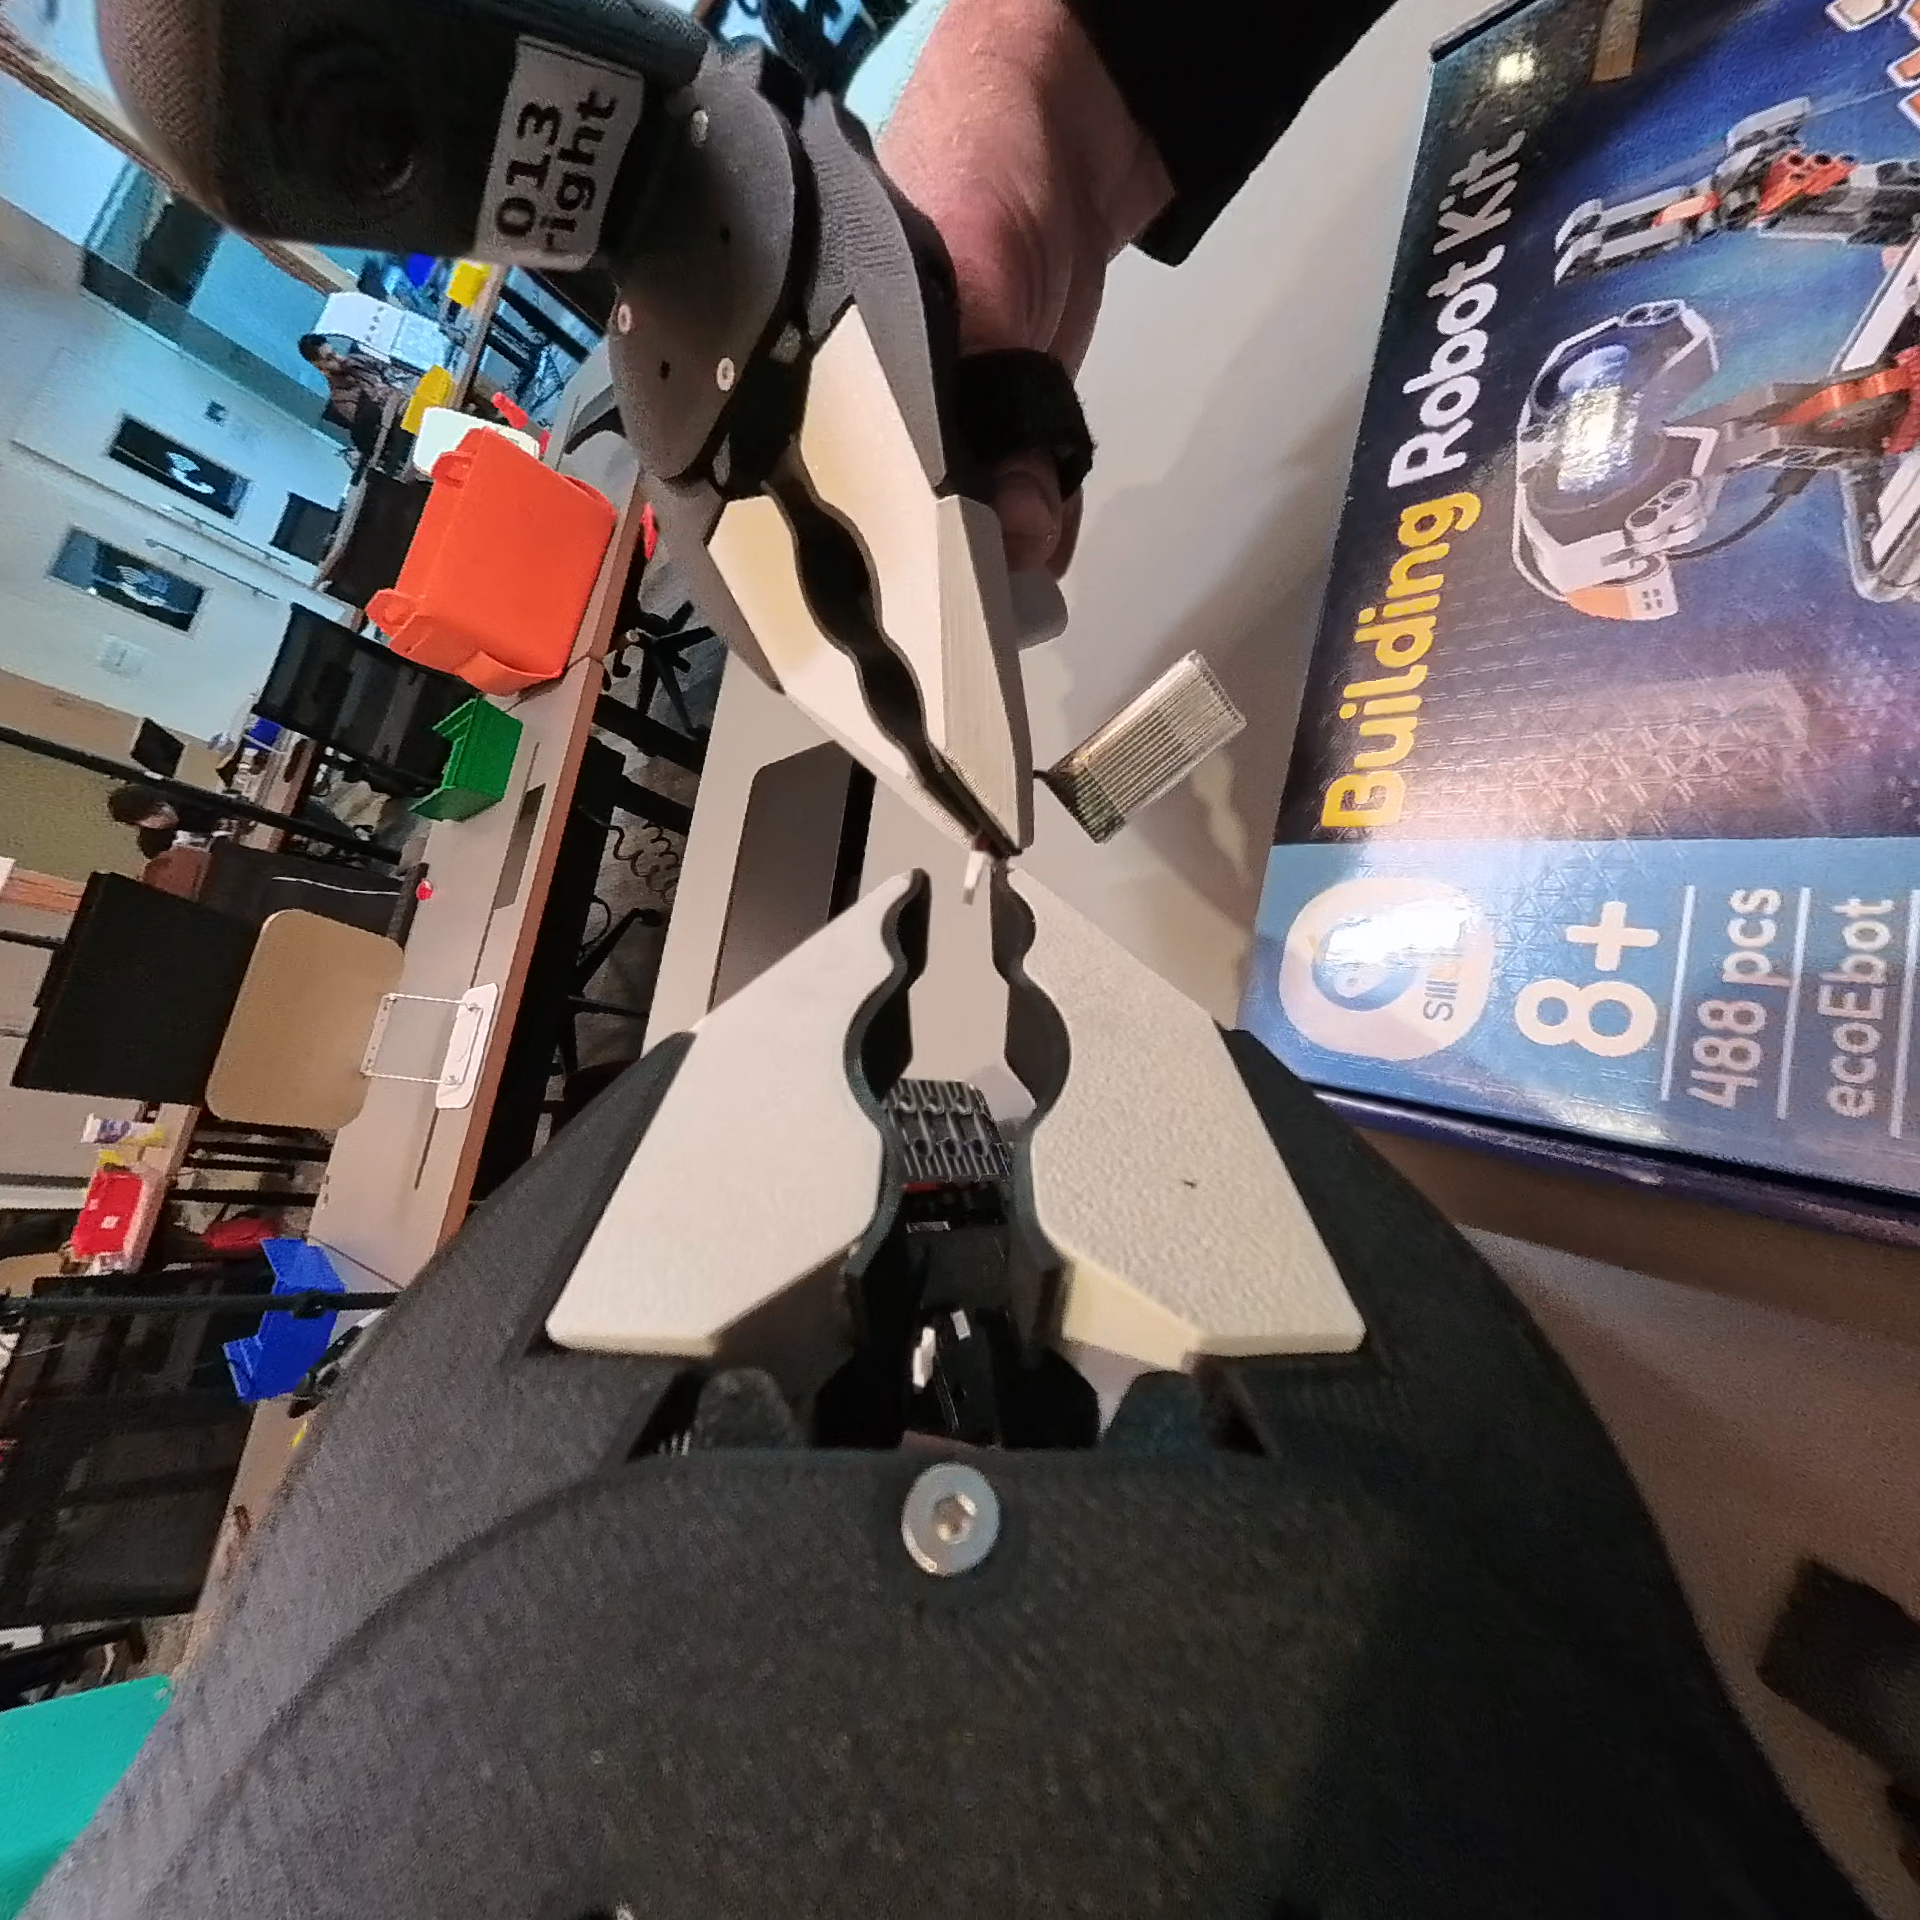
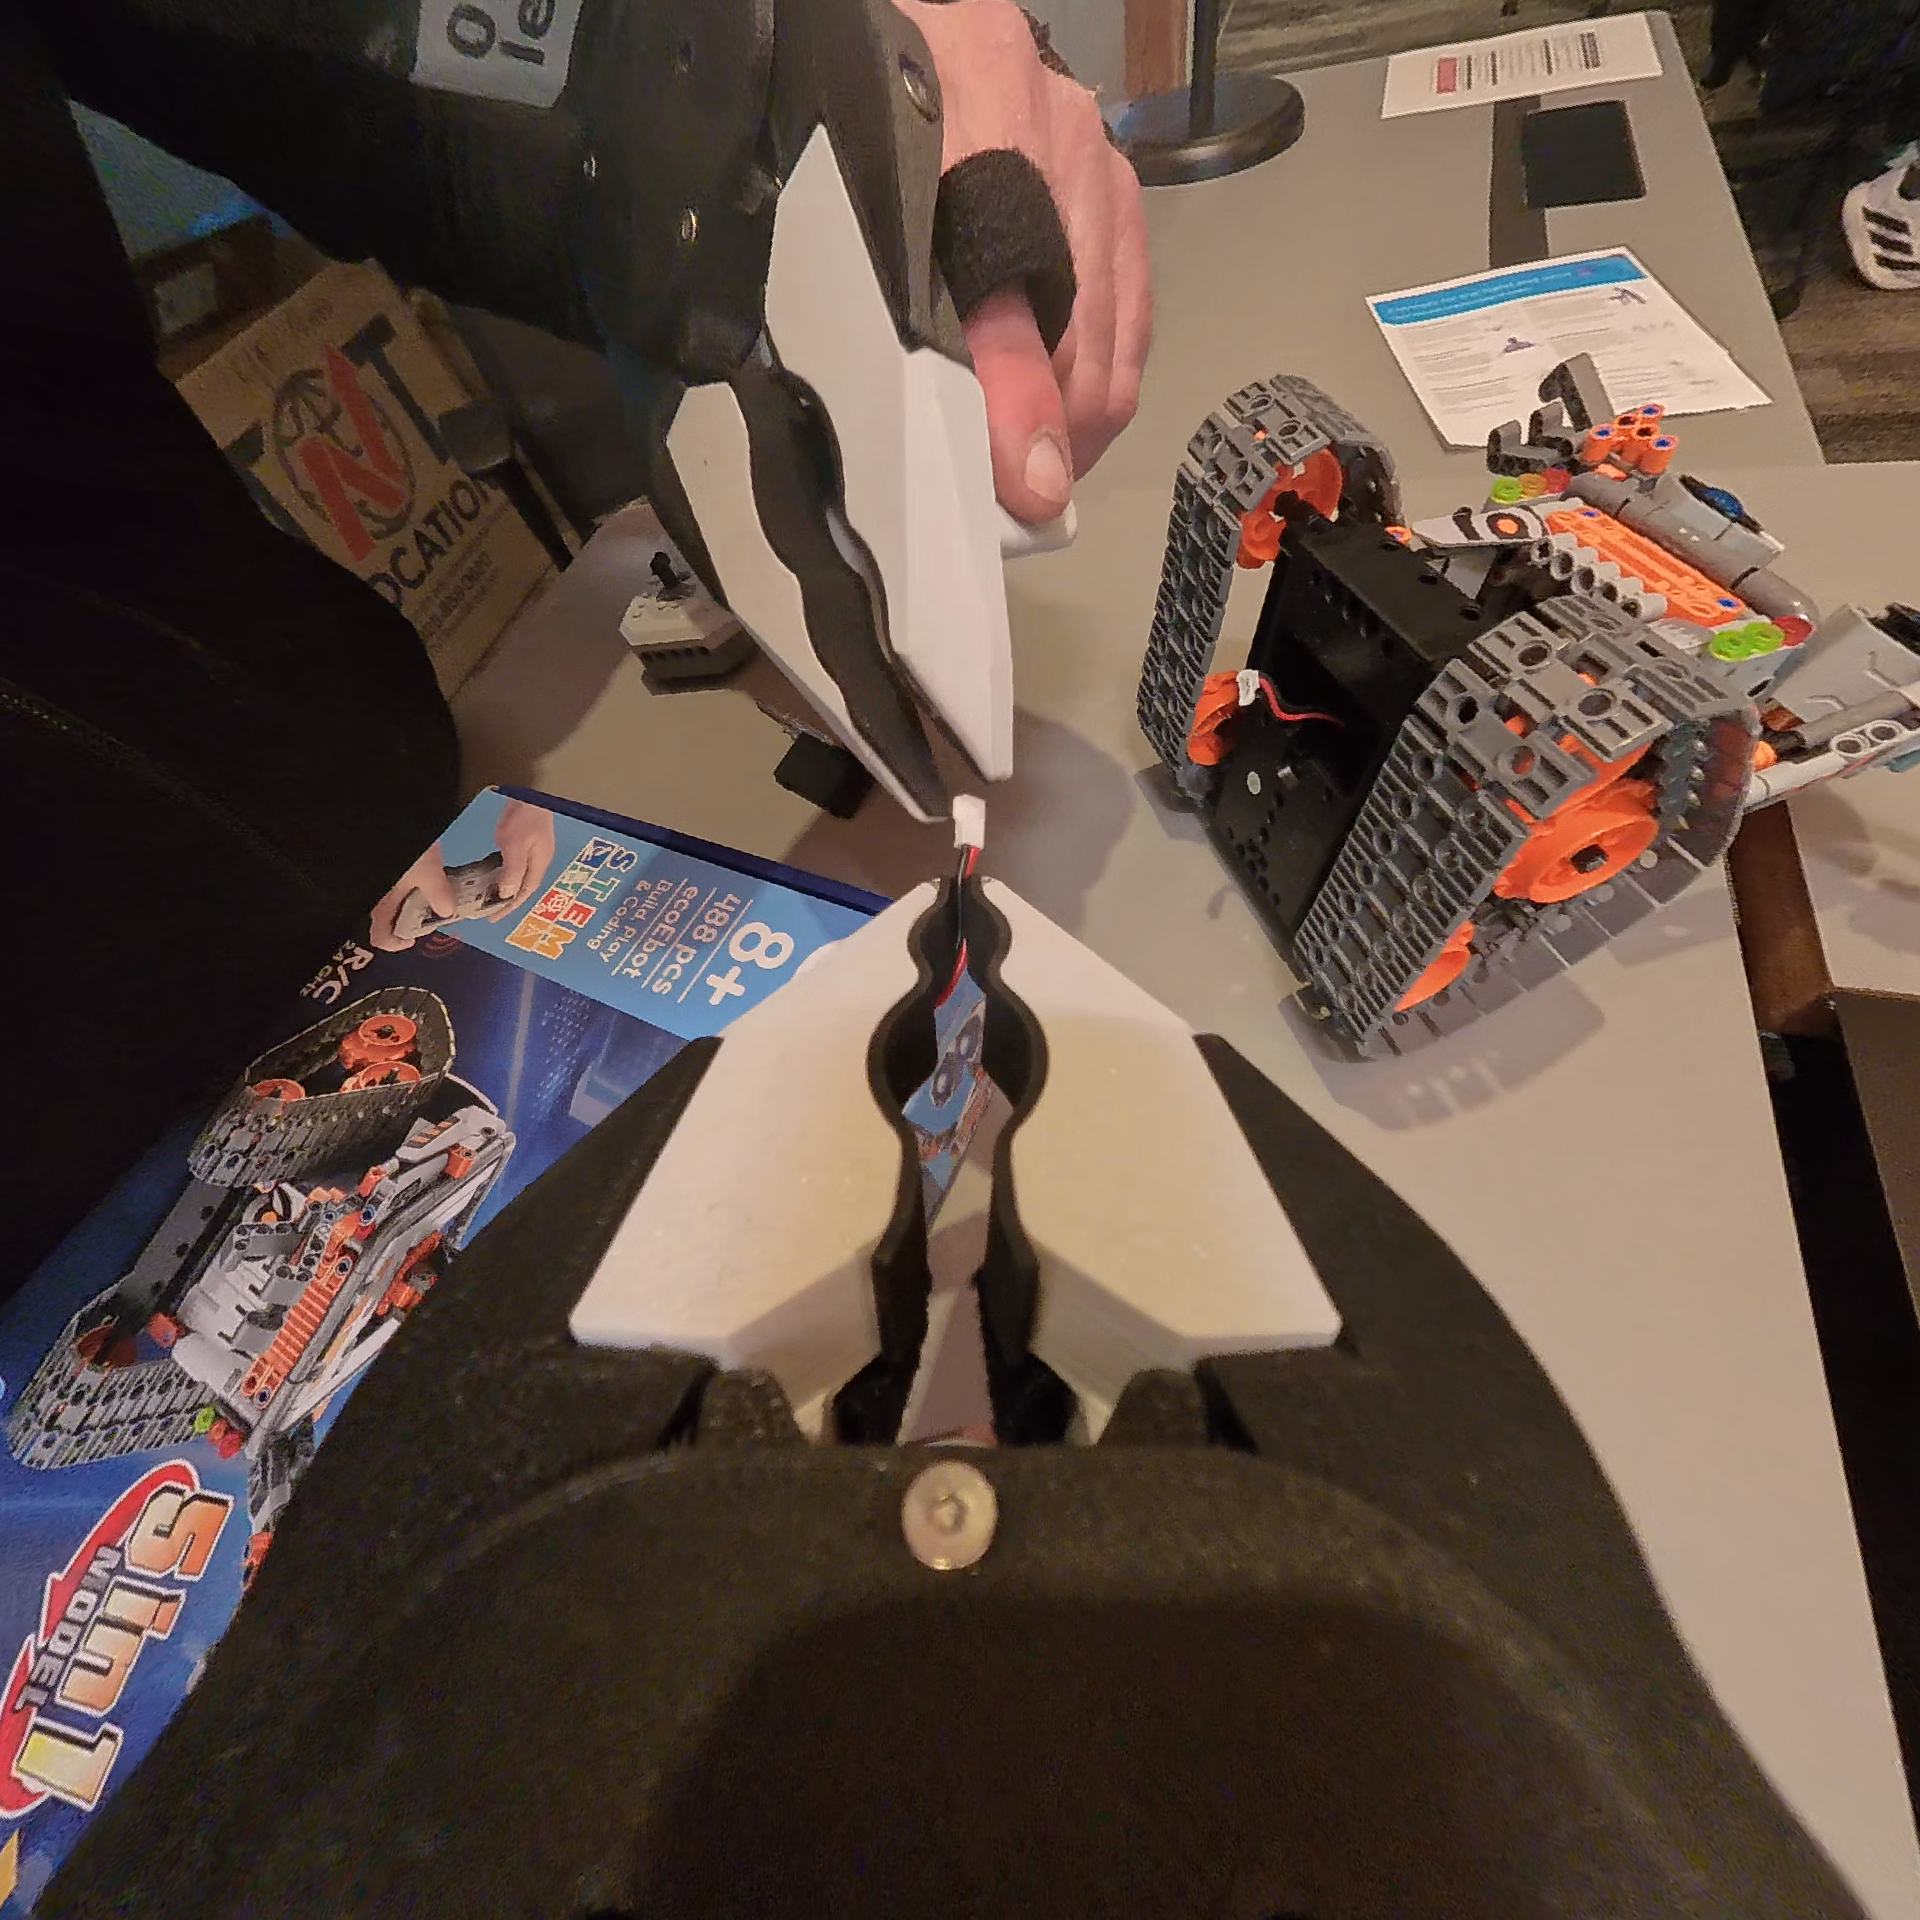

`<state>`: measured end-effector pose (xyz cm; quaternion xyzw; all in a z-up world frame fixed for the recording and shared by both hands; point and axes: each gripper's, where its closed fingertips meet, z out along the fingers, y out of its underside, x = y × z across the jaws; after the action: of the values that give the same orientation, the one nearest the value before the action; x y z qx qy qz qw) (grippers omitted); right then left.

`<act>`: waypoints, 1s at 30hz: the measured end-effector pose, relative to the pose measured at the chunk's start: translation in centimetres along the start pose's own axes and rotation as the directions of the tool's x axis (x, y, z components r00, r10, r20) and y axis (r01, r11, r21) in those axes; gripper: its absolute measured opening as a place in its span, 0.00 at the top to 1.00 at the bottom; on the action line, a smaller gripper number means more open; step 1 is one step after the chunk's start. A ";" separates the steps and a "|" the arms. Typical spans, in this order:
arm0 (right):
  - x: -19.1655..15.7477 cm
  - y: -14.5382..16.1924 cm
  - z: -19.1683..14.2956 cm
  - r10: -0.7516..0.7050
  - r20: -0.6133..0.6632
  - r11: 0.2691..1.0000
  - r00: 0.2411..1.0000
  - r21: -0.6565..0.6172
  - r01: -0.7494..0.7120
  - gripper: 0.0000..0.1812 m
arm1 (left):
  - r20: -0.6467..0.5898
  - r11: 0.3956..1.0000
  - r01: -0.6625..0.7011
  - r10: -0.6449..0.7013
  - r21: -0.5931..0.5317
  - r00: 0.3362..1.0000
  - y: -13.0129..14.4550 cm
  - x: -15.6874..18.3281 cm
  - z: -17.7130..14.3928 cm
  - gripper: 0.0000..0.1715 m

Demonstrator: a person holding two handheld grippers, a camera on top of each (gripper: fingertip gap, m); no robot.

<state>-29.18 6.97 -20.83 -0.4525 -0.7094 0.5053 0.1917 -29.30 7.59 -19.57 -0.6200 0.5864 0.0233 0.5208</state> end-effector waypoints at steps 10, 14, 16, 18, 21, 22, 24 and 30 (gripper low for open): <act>0.2 -1.6 -0.8 -0.035 -0.070 0.995 0.997 0.093 0.041 0.97 | 0.002 0.989 0.129 -0.129 0.076 0.992 -0.9 -1.0 -0.4 1.00; -0.2 -3.6 -1.6 -0.088 -0.141 0.971 0.986 0.210 0.117 0.93 | -0.030 0.950 0.268 -0.267 0.160 0.963 -1.9 -2.4 -1.1 1.00; -0.3 -4.7 -2.1 -0.106 -0.176 0.950 0.979 0.273 0.152 0.95 | -0.063 0.922 0.332 -0.326 0.198 0.943 -2.4 -2.8 -1.4 1.00; -0.4 -5.2 -2.2 -0.115 -0.190 0.940 0.975 0.295 0.169 0.96 | -0.101 0.891 0.389 -0.376 0.234 0.921 -3.0 -3.0 -1.6 1.00; -0.7 -5.7 -2.2 -0.111 -0.179 0.929 0.978 0.332 0.166 0.98 | -0.141 0.852 0.445 -0.422 0.276 0.896 -3.7 -3.4 -1.9 1.00; -0.8 -5.9 -2.3 -0.109 -0.176 0.924 0.978 0.345 0.165 0.99 | -0.150 0.843 0.456 -0.431 0.285 0.890 -3.8 -3.5 -2.0 1.00; -1.0 -6.2 -2.4 -0.104 -0.164 0.913 0.981 0.375 0.159 1.00 | -0.171 0.822 0.482 -0.451 0.303 0.876 -4.2 -3.6 -2.1 1.00; -1.4 -6.9 -2.7 -0.077 -0.121 0.886 0.990 0.446 0.123 1.00 | -0.217 0.771 0.542 -0.497 0.334 0.840 -4.7 -3.9 -2.5 1.00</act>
<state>-29.54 6.70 -13.34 -0.3829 -0.5843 0.6227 0.3525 -28.42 7.56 -13.05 -0.6443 0.4139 -0.2726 0.5824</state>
